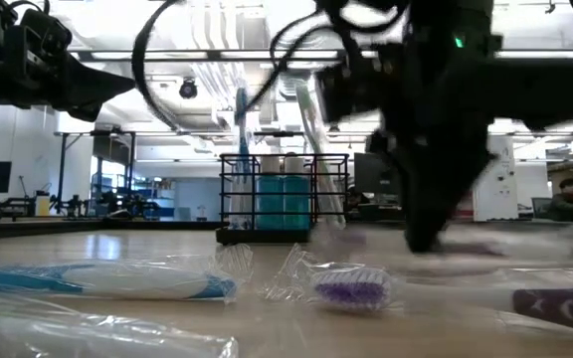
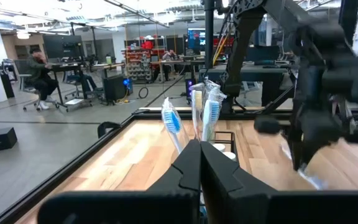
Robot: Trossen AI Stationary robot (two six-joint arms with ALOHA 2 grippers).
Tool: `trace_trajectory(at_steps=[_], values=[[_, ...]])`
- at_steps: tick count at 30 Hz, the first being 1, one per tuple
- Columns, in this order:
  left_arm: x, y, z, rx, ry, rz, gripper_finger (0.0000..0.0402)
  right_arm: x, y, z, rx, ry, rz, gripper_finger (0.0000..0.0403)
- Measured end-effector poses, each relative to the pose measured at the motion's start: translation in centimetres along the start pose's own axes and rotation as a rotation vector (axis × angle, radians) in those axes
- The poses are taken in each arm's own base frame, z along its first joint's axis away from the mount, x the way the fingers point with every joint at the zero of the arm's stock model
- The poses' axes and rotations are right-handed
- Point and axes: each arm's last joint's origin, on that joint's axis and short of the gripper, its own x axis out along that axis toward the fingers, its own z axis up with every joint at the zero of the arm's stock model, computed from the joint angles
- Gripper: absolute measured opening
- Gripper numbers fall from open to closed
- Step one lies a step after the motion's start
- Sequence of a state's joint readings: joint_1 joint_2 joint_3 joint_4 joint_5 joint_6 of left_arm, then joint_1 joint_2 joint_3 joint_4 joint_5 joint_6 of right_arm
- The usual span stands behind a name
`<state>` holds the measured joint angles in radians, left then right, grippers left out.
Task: Pick & Place toothbrushing station
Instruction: Put the top purple toothbrush into the black mesh organizer
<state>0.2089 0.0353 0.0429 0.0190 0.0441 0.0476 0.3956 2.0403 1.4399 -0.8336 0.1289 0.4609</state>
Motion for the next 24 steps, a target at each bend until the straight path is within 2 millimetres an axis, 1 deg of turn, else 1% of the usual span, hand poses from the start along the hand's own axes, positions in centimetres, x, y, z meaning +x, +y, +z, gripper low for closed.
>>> trace_trajectory(at_steps=[3,6,8,10,12,16,19,21,24], values=[[0.0,0.0,0.0,-0.001,0.002,0.0,0.0003,-3.2,-0.5,0.2,-0.033,-0.119,-0.005,0.0018],[0.0,0.0,-0.1,-0.005,0.008,-0.002,0.0003,-6.7,-1.3,-0.1,-0.049,-0.279,0.02,0.0018],[0.0,0.0,-0.1,-0.01,0.009,-0.005,0.0003,-9.0,-1.9,-0.4,-0.073,-0.432,0.048,0.0018],[0.0,0.0,-0.1,-0.012,0.01,-0.004,0.0003,-11.5,-2.7,-1.0,-0.093,-0.625,0.1,0.0018],[0.0,0.0,-0.1,-0.012,0.013,-0.005,0.0003,-13.4,-3.8,-2.0,-0.081,-0.784,0.14,0.0018],[0.0,0.0,-0.1,-0.013,0.012,-0.005,0.0003,-15.1,-6.9,-5.3,-0.044,-0.973,0.164,0.0017],[0.0,0.0,-0.1,-0.015,0.013,-0.005,0.0003,-16.0,-9.1,-8.0,0.004,-1.171,0.183,0.0017],[0.0,0.0,-0.1,-0.014,0.013,-0.005,0.0003,-15.7,-10.3,-9.7,0.034,-1.27,0.203,0.0017],[0.0,0.0,-0.1,-0.013,0.013,-0.005,0.0003,-14.7,-11.7,-12.3,0.058,-1.346,0.203,0.0017]])
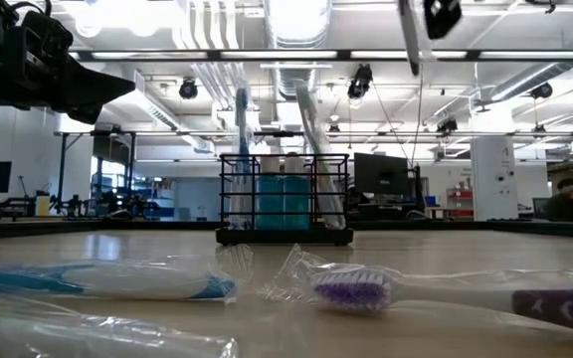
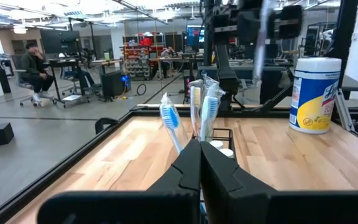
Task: Pick & Place toothbrushing station
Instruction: Put the top purple toothbrush into the black mesh organizer
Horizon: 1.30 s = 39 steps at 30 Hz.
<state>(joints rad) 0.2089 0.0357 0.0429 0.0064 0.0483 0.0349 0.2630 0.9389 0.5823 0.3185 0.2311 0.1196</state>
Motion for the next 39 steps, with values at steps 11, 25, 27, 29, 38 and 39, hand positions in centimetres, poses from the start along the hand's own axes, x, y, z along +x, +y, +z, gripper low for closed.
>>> trace_trajectory(at_steps=[11,25,27,29,38,39], values=[[0.0,0.0,0.0,-0.001,0.0,0.0,0.0003,-5.3,-2.2,-4.3,0.03,-0.228,-0.009,0.0017],[0.0,0.0,0.0,-0.002,0.0,0.001,0.0003,-7.6,-3.3,-7.3,0.013,-0.306,-0.066,0.0017],[0.0,0.0,0.0,-0.002,0.0,0.001,0.0003,-7.8,-3.5,-7.6,0.03,-0.311,-0.075,0.0017],[0.0,0.0,0.0,-0.002,0.0,0.001,0.0003,-8.0,-3.8,-8.0,0.046,-0.316,-0.085,0.0017],[0.0,0.0,0.0,-0.002,0.003,0.001,0.0003,-8.1,-4.3,-8.9,0.072,-0.304,-0.11,0.0017],[0.0,0.0,0.0,-0.002,0.002,0.001,0.0003,-8.1,-4.3,-8.9,0.072,-0.304,-0.11,0.0017]])
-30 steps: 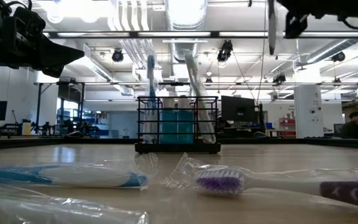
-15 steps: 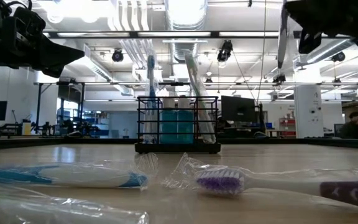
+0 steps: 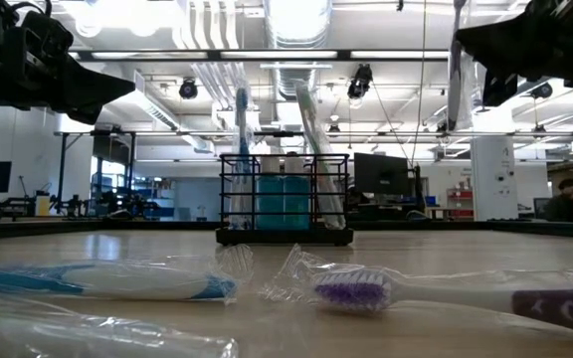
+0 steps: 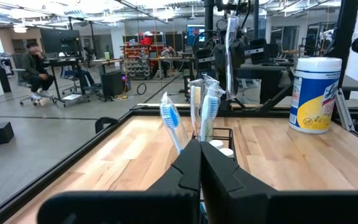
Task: Pick & Place toothbrushing station
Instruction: Put the top purple toothbrush into the black mesh organizer
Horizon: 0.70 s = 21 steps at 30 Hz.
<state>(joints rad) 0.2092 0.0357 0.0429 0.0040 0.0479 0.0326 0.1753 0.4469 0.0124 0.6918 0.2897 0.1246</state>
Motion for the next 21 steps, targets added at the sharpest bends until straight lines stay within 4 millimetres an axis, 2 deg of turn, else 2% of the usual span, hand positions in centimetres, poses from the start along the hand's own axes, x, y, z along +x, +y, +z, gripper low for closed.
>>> trace_trajectory(at_steps=[17,21], values=[[0.0,0.0,0.0,0.0,0.0,0.0,0.0003,0.0,0.0,0.0,0.016,-0.003,0.008,0.0017],[0.0,0.0,0.0,0.0,0.0,0.003,0.0003,0.7,0.4,1.2,0.051,-0.016,0.001,0.0017]])
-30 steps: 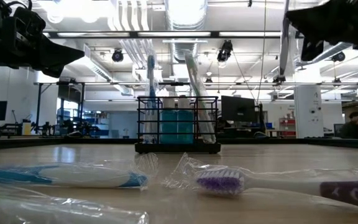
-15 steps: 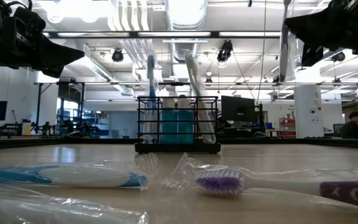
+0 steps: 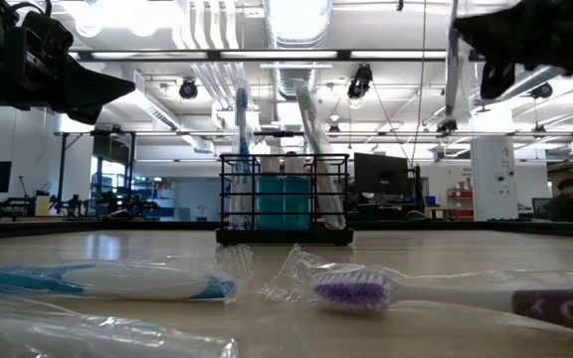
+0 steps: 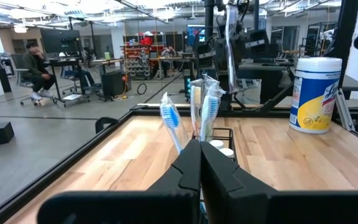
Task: Pick & Place toothbrushing station
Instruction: Put the top purple toothbrush into the black mesh organizer
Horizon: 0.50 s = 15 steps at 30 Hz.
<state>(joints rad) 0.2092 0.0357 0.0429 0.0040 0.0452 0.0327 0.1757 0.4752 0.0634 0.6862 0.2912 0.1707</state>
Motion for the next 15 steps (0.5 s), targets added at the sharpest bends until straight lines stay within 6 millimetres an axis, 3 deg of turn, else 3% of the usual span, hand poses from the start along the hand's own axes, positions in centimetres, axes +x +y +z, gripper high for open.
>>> trace_trajectory(at_steps=[8,15], values=[[0.0,0.0,0.0,-0.001,-0.001,0.003,0.0003,5.0,2.0,3.0,-0.147,0.074,-0.011,0.0017],[0.0,0.0,0.0,-0.002,-0.001,0.004,0.0003,10.4,3.9,2.8,-0.221,0.067,0.084,0.0017]])
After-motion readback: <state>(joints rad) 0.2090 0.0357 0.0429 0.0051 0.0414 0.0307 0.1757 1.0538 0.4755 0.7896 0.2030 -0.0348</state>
